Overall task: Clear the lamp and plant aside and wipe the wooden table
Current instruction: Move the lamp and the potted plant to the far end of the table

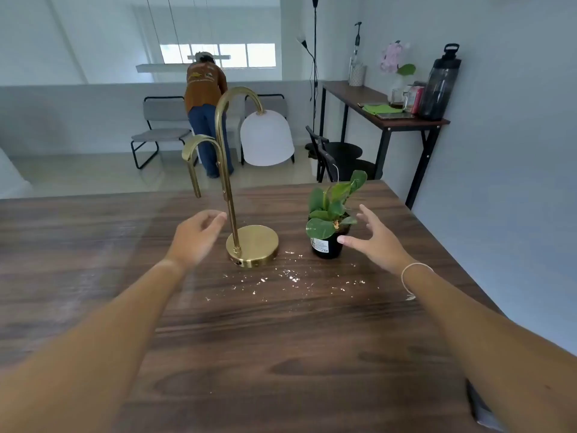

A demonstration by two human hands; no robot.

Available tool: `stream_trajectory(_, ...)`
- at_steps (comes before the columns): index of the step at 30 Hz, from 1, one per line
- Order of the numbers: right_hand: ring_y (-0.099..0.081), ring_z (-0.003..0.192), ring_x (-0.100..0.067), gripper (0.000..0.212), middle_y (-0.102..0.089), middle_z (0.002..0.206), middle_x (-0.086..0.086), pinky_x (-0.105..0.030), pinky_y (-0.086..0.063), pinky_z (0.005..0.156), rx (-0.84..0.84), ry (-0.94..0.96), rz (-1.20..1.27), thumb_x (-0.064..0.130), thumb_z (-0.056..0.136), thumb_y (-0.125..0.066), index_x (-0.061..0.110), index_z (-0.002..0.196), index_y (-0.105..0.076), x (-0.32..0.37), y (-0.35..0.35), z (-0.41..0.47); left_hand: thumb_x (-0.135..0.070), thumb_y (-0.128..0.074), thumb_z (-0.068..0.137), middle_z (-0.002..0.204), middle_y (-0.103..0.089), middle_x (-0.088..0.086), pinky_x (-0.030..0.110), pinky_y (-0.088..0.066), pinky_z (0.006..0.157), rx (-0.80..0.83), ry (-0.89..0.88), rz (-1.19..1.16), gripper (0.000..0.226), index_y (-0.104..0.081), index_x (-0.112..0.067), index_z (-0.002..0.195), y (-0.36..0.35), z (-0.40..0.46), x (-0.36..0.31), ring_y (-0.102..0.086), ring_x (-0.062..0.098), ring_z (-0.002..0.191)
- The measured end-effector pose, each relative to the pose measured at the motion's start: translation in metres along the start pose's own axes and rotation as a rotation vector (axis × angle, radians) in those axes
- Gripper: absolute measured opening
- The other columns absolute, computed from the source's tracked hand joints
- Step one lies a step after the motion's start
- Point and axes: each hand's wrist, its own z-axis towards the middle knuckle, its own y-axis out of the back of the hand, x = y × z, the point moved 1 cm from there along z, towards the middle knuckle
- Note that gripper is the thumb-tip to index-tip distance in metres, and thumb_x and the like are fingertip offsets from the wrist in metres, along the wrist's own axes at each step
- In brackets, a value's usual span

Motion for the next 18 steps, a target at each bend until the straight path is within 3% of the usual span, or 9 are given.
stream_trajectory(2,-0.032,0.137,-0.015,0.102,-0.037,0.149,0.01,-0.037,-0.028,0.108,0.018,0.01,0.018,0.054,0.066,-0.075,0.032,0.147,-0.017,0.001,0.001,0.005,-0.056,-0.045,0.083,0.109,-0.061,-0.008,0.043,-0.047,0.094,-0.036,0.037,-0.067,0.034,-0.056,-0.035,0.109,-0.004,0.005,-0.002,-0.058,0.015,0.102)
stream_trajectory(6,-0.032,0.137,-0.013,0.099,-0.037,0.148,0.009,-0.036,-0.027,0.109,0.04,0.04,0.075,0.048,0.067,-0.077,0.033,0.146,-0.02,0.002,-0.011,0.005,-0.059,-0.044,0.083,0.123,-0.052,-0.008,0.037,-0.048,0.09,-0.037,0.06,-0.178,0.054,-0.044,-0.032,0.129,0.001,0.01,-0.005,-0.054,0.014,0.109)
stream_trajectory(9,-0.032,0.137,-0.012,0.095,-0.037,0.149,0.007,-0.033,-0.029,0.108,0.155,0.033,0.113,0.046,0.067,-0.077,0.034,0.145,-0.023,-0.02,-0.005,0.034,-0.059,-0.044,0.083,0.13,-0.048,-0.006,0.044,-0.045,0.097,-0.103,0.128,-0.212,0.057,-0.043,-0.029,0.131,-0.032,0.025,-0.01,-0.049,0.017,0.119)
stream_trajectory(14,-0.041,0.131,-0.011,0.09,-0.047,0.139,0.01,-0.037,-0.035,0.109,0.161,0.06,0.183,0.044,0.065,-0.079,0.038,0.14,-0.031,-0.016,-0.011,0.035,-0.052,-0.036,0.09,0.106,-0.064,-0.008,0.042,-0.049,0.089,-0.099,0.101,-0.253,0.038,-0.051,-0.034,0.119,-0.035,0.026,-0.024,-0.059,0.014,0.103)
stream_trajectory(18,-0.044,0.129,-0.011,0.094,-0.05,0.136,0.012,-0.036,-0.035,0.11,0.191,0.063,0.249,0.047,0.058,-0.081,0.039,0.139,-0.032,-0.018,-0.013,0.037,-0.047,-0.036,0.092,0.101,-0.067,-0.002,0.039,-0.049,0.082,-0.175,0.071,-0.334,0.03,-0.051,-0.03,0.111,-0.043,0.023,-0.029,-0.064,0.016,0.093)
